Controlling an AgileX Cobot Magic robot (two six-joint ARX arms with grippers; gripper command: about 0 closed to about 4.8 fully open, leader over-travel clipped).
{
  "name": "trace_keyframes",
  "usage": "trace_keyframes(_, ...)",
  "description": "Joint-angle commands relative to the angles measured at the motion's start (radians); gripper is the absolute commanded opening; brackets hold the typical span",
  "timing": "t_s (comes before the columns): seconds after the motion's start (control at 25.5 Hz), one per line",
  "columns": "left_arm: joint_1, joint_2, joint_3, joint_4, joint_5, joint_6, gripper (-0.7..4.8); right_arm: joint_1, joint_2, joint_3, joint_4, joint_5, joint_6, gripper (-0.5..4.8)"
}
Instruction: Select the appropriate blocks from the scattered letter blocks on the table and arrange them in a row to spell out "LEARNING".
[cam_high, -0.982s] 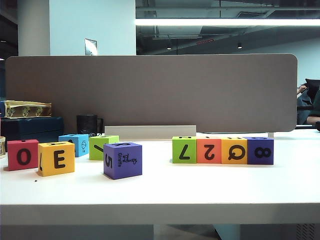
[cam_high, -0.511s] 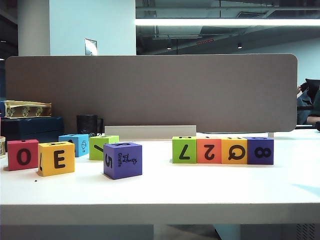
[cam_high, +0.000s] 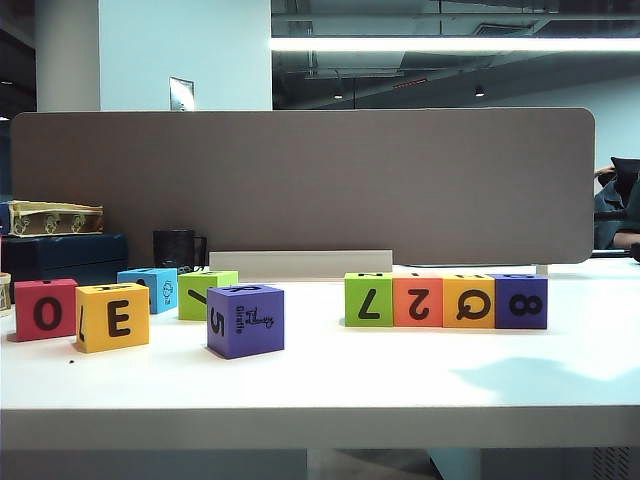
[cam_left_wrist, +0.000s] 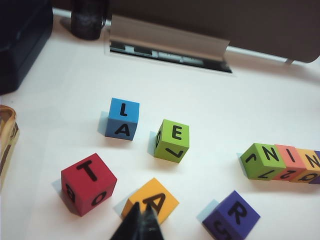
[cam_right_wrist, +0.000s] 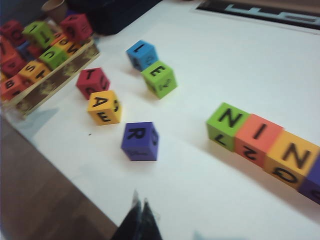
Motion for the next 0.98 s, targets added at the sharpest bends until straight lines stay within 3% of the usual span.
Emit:
trace_keyframes(0.04, -0.002, 0.076, 0.053, 0.012, 0.018, 0.011, -0.06, 0.042, 0.037, 0.033, -0.006, 0.003, -0.03, -0.03)
trace_keyframes(0.55, -0.004, 0.307, 0.124, 0.037, 0.02, 0.086, -0.06, 0.129, 0.132, 0.136, -0.085, 0.05, -0.074, -0.03)
trace_keyframes(0.98, -0.126, 0.495, 0.16, 0.148, 0.014, 0.091, -0.06, 0.13, 0.164, 0.224, -0.152, 0.077, -0.101, -0.03)
